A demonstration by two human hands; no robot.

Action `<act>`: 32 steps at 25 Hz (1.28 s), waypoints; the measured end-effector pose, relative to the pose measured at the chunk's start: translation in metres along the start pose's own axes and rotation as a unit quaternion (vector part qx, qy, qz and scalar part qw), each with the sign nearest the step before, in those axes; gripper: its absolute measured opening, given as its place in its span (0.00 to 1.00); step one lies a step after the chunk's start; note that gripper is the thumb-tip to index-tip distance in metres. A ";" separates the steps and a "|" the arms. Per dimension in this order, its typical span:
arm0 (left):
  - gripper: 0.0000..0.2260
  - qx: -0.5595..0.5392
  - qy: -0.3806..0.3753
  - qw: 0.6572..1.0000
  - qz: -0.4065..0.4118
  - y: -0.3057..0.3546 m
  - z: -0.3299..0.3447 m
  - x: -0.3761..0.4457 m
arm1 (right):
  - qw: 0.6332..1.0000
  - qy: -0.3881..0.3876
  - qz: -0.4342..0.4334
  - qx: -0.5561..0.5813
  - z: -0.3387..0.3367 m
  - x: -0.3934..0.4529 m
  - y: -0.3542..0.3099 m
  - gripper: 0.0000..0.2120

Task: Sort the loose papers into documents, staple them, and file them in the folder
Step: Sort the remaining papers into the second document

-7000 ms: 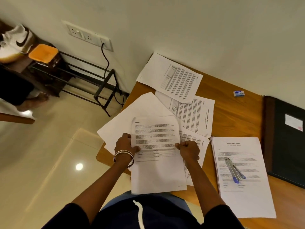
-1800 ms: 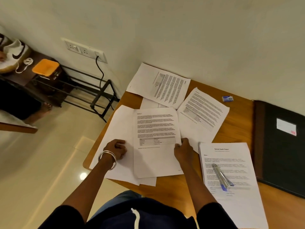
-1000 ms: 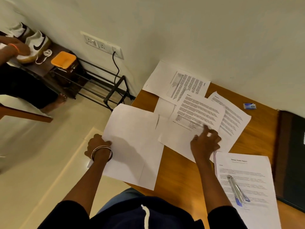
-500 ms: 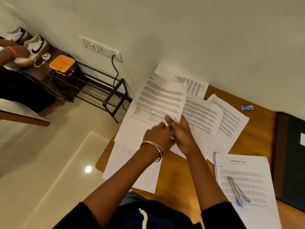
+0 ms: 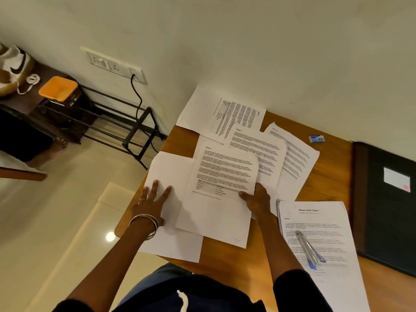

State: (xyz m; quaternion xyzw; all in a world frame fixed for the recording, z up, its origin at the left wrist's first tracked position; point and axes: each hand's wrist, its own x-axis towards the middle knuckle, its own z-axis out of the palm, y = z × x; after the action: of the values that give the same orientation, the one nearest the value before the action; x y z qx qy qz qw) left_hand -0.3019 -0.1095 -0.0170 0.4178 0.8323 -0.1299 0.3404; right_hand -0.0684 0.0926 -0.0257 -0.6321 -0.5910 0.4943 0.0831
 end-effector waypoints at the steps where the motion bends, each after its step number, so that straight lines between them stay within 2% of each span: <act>1: 0.48 -0.003 0.005 1.000 0.000 0.000 0.001 0.000 | 1.000 -0.005 -0.010 -0.006 -0.001 0.001 0.001 0.20; 8: 0.48 -0.002 0.013 1.000 -0.017 0.005 0.000 0.000 | 0.999 -0.017 -0.025 -0.010 -0.003 -0.001 0.002 0.19; 12: 0.48 -0.001 0.027 0.999 -0.025 0.005 0.002 -0.001 | 0.991 -0.056 -0.050 -0.112 -0.015 0.004 -0.018 0.20; 16: 0.48 0.001 0.039 0.999 -0.022 0.003 0.003 -0.002 | 0.994 0.019 -0.089 -0.059 -0.030 0.023 -0.047 0.20; 19: 0.48 -0.011 0.041 0.999 -0.021 0.002 0.004 -0.001 | 0.990 0.064 -0.103 -0.067 -0.030 0.040 -0.053 0.20; 21: 0.48 -0.016 0.039 0.999 -0.024 0.001 0.002 -0.002 | 0.984 0.107 -0.093 -0.107 -0.023 0.047 -0.056 0.24; 23: 0.48 -0.020 0.039 0.999 -0.021 0.000 0.000 -0.002 | 0.960 0.171 -0.073 -0.211 -0.015 0.045 -0.059 0.28; 24: 0.47 -0.024 0.041 0.999 -0.021 -0.001 -0.001 -0.002 | 0.944 0.188 -0.092 -0.253 -0.008 0.041 -0.059 0.30; 25: 0.45 -0.031 0.046 0.998 -0.022 -0.002 -0.001 -0.002 | 0.933 0.181 -0.139 -0.279 0.001 0.035 -0.058 0.30; 27: 0.40 -0.065 0.067 0.995 -0.022 -0.003 -0.002 0.000 | 0.903 0.116 -0.260 -0.321 0.025 0.019 -0.049 0.26; 28: 0.39 -0.088 0.081 0.992 -0.027 -0.001 -0.003 0.000 | 0.889 0.077 -0.292 -0.344 0.038 0.012 -0.040 0.24; 30: 0.41 -0.139 0.130 0.979 -0.075 0.002 -0.002 0.000 | 0.888 0.008 -0.276 -0.367 0.054 0.001 -0.023 0.23; 32: 0.45 -0.193 0.158 0.951 -0.181 0.002 0.001 -0.002 | 0.905 -0.033 -0.231 -0.356 0.060 -0.002 -0.008 0.26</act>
State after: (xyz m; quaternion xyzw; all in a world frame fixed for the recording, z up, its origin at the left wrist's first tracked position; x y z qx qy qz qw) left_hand -0.2997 -0.1097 -0.0162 0.2013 0.9462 0.0416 0.2498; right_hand -0.1171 0.0647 -0.0492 -0.4488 -0.8593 0.2389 -0.0554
